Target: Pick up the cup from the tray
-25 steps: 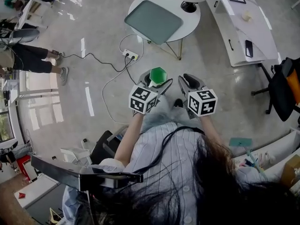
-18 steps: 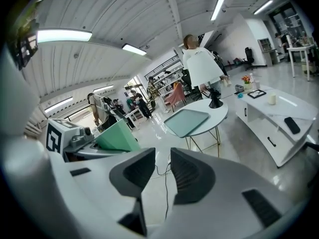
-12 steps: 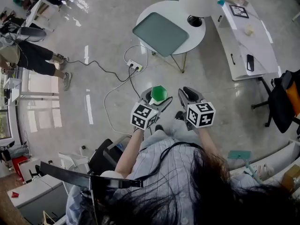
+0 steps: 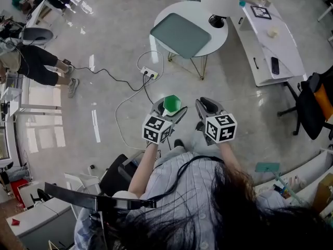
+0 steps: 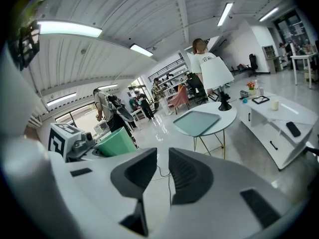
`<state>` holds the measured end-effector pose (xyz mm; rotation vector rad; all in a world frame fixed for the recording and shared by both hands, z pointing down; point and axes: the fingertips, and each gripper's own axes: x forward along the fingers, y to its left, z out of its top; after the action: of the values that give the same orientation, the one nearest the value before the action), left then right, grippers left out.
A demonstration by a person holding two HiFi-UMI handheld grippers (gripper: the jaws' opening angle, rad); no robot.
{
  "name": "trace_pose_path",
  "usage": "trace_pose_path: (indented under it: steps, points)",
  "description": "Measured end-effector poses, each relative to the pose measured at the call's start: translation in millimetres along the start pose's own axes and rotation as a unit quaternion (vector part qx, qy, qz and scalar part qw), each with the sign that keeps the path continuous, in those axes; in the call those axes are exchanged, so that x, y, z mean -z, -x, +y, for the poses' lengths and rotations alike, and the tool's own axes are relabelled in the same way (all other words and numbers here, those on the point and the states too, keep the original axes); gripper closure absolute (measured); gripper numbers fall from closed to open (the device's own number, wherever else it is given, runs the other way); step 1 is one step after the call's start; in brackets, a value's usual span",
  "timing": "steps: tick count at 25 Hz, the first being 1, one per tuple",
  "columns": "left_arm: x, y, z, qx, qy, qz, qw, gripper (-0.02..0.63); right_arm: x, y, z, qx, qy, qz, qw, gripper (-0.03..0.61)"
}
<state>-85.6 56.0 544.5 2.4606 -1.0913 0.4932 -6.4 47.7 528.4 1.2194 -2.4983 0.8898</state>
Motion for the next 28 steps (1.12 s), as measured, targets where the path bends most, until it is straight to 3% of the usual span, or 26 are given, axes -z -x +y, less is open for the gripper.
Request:
trace_pose_path:
  steps: [17, 28]
  points:
    - [16.2, 56.0, 8.7, 0.024, -0.010, -0.008, 0.9996, 0.276, 13.9, 11.3, 74.7, -0.010, 0.020, -0.032, 0.999, 0.528]
    - [12.3, 56.6, 13.5, 0.031, -0.010, -0.015, 0.9994, 0.276, 13.2, 7.0, 82.7, -0.014, 0.026, -0.025, 0.999, 0.528]
